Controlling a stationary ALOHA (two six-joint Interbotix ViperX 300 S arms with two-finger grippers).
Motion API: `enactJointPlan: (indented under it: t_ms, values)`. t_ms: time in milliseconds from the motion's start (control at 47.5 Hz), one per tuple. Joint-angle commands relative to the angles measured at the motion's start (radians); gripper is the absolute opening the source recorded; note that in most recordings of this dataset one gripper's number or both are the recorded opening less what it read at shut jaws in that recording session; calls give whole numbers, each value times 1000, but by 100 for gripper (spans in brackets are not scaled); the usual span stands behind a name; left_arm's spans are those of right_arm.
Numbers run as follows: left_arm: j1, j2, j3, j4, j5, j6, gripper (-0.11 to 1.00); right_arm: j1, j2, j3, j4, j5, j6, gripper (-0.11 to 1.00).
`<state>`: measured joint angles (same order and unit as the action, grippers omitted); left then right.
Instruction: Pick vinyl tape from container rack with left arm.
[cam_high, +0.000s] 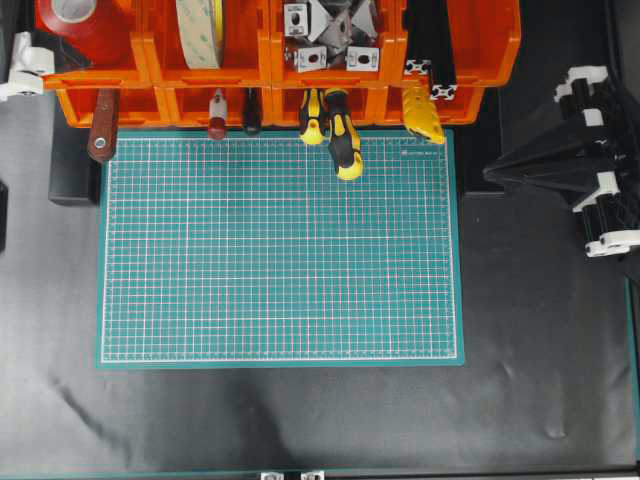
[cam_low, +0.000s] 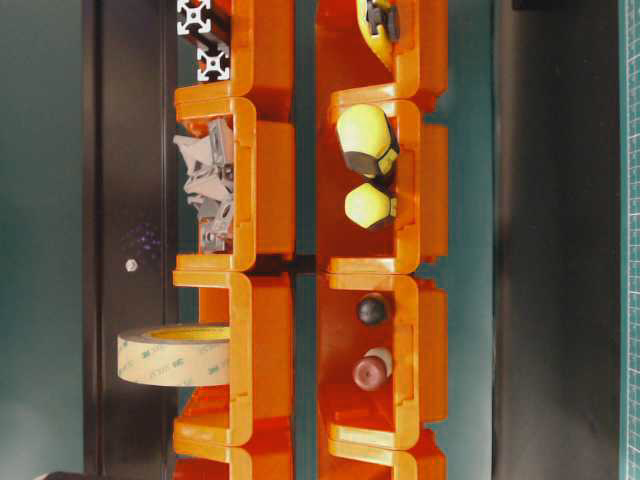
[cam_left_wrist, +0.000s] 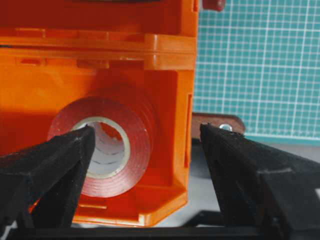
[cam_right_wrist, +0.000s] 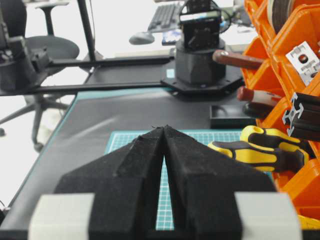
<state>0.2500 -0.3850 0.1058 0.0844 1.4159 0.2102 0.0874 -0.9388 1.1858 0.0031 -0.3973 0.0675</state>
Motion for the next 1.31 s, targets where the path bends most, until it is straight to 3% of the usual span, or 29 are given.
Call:
enactJointPlan:
  t_ms: [0,800,969,1222,1285]
  values:
    - [9,-12,0,2,-6,-5,81,3,5,-31,3,2,2,0]
    - [20,-15,41,3,-6,-3,77,11,3,-31,3,26,0,0]
    - [21,-14,40,3,-6,9,63,11,3,-31,3,34,0,0]
    - [28,-15,32,3,-6,43,24,9,2,-31,3,35,0,0]
    - [29,-18,26,3,-8,58,19,9,2,-32,3,35,0,0]
